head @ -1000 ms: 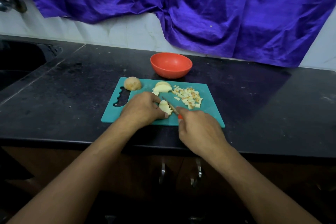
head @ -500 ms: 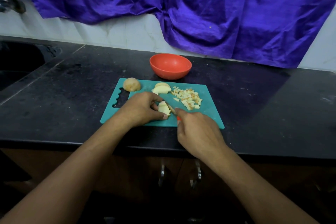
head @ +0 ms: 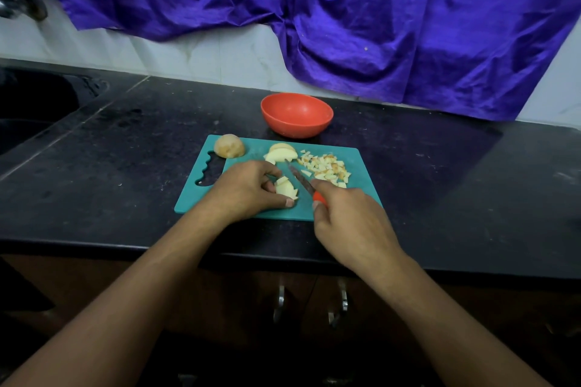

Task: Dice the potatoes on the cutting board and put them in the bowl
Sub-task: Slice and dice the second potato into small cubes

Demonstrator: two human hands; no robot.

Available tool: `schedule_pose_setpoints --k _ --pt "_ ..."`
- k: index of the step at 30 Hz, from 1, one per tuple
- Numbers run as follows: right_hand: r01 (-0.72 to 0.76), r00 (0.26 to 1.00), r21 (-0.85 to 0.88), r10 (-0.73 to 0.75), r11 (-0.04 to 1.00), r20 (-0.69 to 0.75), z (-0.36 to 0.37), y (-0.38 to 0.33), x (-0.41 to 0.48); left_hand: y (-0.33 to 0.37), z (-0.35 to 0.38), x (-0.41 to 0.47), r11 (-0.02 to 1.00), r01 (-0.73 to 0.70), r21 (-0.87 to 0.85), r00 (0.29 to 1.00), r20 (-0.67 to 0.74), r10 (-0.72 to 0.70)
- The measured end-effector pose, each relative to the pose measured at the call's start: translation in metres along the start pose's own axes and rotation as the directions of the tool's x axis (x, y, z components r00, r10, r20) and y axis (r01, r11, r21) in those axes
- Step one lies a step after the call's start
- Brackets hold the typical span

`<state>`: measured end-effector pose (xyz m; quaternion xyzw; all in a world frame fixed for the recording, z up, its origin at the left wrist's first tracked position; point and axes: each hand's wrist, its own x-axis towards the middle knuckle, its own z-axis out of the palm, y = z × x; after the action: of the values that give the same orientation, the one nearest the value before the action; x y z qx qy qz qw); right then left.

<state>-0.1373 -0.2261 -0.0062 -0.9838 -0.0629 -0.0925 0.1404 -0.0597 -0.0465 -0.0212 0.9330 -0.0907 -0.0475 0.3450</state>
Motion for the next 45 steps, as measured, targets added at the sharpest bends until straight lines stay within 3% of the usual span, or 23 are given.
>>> schedule_pose_setpoints --k 12,32,41,45 --pt "0.022 1.000 0.034 -0.021 0.999 -0.019 0.016 -0.020 -0.003 -0.012 0.008 -0.005 0.998 -0.053 -0.042 0.985 -0.168 0.045" --pt "0.044 0.999 -0.085 -0.044 0.995 -0.004 0.030 -0.024 0.001 -0.012 0.015 -0.009 0.996 -0.084 0.034 0.964 -0.250 0.090" --pt "0.045 0.998 0.006 -0.044 0.999 -0.054 0.027 -0.017 0.001 -0.012 0.016 -0.009 0.995 -0.089 0.048 0.961 -0.260 0.098" --pt "0.068 0.997 -0.045 -0.070 0.997 -0.044 0.026 -0.015 0.002 -0.011 0.017 -0.010 0.994 -0.091 0.066 0.956 -0.273 0.106"
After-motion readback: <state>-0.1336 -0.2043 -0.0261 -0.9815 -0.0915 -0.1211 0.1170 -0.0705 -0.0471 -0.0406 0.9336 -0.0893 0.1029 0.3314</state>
